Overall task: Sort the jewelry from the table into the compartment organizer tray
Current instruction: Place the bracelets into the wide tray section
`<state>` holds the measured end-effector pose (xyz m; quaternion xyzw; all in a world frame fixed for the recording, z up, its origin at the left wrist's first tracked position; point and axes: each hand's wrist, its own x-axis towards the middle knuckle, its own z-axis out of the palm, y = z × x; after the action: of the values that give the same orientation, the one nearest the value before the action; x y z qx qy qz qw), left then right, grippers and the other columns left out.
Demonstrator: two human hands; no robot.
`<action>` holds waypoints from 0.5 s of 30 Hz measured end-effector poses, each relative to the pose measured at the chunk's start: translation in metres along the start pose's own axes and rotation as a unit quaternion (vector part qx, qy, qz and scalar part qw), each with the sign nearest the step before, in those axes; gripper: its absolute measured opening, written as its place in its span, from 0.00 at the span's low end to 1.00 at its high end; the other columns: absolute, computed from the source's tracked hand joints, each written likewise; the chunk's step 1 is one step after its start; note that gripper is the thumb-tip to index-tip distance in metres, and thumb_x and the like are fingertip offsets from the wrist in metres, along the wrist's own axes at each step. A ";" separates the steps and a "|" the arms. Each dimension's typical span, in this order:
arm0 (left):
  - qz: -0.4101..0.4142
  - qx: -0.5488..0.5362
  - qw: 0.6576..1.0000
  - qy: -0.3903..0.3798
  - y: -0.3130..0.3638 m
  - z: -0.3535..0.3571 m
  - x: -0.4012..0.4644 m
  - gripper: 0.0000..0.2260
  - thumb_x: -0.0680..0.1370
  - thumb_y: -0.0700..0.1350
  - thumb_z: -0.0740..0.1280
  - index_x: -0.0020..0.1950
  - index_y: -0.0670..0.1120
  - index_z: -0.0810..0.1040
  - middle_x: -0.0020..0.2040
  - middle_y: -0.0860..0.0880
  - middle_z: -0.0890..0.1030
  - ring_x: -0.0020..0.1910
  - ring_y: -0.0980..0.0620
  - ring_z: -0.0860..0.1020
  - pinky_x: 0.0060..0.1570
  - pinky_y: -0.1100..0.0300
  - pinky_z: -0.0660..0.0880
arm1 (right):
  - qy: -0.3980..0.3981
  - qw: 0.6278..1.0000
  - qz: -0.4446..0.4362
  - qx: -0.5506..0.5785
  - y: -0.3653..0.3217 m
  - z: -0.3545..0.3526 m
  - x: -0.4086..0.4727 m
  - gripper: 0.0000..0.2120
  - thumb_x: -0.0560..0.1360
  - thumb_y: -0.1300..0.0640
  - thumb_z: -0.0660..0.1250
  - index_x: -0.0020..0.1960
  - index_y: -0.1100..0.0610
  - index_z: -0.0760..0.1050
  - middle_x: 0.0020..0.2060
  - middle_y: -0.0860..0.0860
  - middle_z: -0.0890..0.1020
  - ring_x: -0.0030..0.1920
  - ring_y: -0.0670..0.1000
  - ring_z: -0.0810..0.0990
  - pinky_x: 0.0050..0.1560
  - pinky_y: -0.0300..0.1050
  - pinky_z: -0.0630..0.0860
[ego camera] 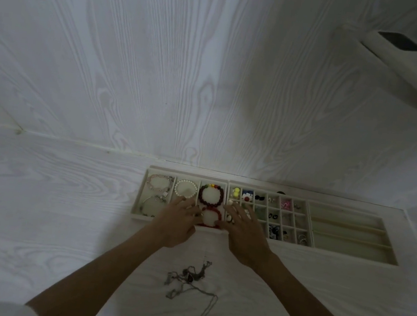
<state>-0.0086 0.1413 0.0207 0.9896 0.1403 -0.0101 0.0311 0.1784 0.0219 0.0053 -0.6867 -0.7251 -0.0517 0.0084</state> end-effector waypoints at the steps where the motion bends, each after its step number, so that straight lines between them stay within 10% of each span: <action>1: 0.002 0.000 1.000 0.001 0.000 -0.001 0.000 0.19 0.70 0.49 0.53 0.47 0.54 0.84 0.45 0.54 0.83 0.48 0.52 0.80 0.48 0.55 0.78 | 0.002 1.000 -0.001 -0.004 0.000 -0.001 0.000 0.22 0.55 0.60 0.78 0.49 0.47 0.83 0.58 0.54 0.80 0.61 0.57 0.78 0.62 0.63 0.71; 11: -0.042 0.007 0.998 -0.043 0.004 0.001 -0.005 0.18 0.77 0.46 0.59 0.66 0.47 0.74 0.64 0.47 0.76 0.65 0.46 0.70 0.68 0.49 0.64 | 0.015 1.000 0.008 -0.004 -0.003 -0.005 -0.002 0.22 0.56 0.64 0.78 0.48 0.50 0.83 0.57 0.55 0.81 0.60 0.57 0.78 0.62 0.63 0.70; 15: -0.089 -0.048 0.994 0.030 0.008 -0.002 -0.015 0.18 0.67 0.42 0.71 0.57 0.47 0.80 0.55 0.48 0.81 0.56 0.46 0.78 0.57 0.50 0.74 | 0.040 0.998 0.018 0.036 -0.011 -0.014 -0.005 0.24 0.60 0.66 0.74 0.54 0.53 0.81 0.58 0.55 0.80 0.61 0.58 0.77 0.64 0.61 0.70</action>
<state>-0.0210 0.1297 0.0238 0.9704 0.2292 0.0237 0.0729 0.1667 0.0149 0.0184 -0.6965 -0.7128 -0.0530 0.0631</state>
